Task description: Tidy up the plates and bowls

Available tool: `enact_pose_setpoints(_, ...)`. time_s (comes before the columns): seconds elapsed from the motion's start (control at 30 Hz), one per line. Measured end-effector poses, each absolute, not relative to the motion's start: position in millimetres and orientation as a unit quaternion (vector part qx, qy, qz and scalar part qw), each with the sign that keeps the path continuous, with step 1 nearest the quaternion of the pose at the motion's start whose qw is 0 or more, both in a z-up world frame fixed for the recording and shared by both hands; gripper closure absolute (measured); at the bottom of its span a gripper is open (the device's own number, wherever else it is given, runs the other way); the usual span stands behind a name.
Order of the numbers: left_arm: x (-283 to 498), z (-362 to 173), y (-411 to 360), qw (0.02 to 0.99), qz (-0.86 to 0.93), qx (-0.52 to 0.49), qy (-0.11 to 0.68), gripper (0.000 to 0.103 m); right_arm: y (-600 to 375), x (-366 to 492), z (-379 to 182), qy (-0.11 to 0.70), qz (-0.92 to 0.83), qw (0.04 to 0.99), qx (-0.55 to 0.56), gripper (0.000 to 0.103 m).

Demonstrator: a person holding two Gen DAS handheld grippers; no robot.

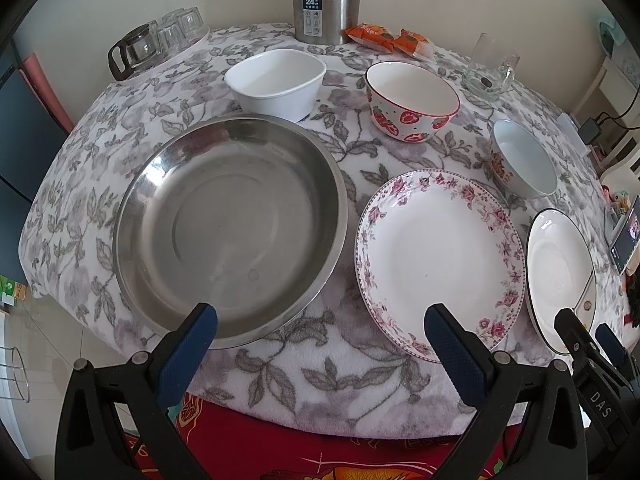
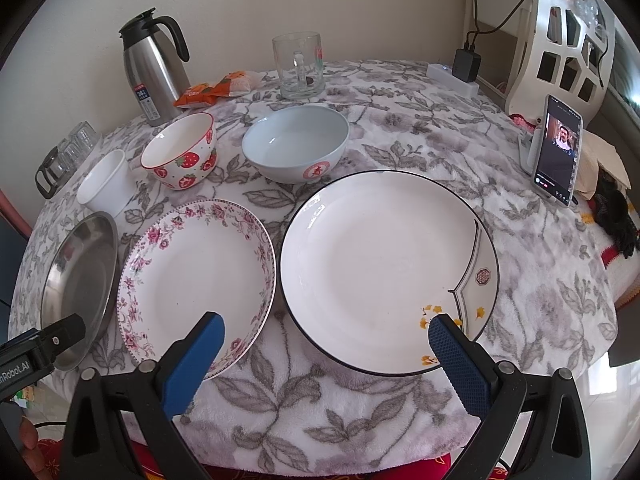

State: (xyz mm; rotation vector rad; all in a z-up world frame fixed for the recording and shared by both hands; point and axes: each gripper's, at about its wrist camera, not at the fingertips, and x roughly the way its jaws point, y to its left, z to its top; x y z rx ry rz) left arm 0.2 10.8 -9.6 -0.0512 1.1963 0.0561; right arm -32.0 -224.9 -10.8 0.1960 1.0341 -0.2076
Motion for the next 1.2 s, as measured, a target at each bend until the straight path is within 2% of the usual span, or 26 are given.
enact_pose_setpoints(0.87,3.0,-9.7,17.3,0.822,0.03,-0.031,0.567,0.0,-212.9,-29.5,-11.5,0.498,-0.09,0.859,0.078,0.0)
enact_pose_setpoints(1.2,3.7,8.3,92.8,0.834,0.154,-0.134,0.513,0.0,-182.7,-21.5,-3.7,0.484,-0.053,0.871,0.06,0.0)
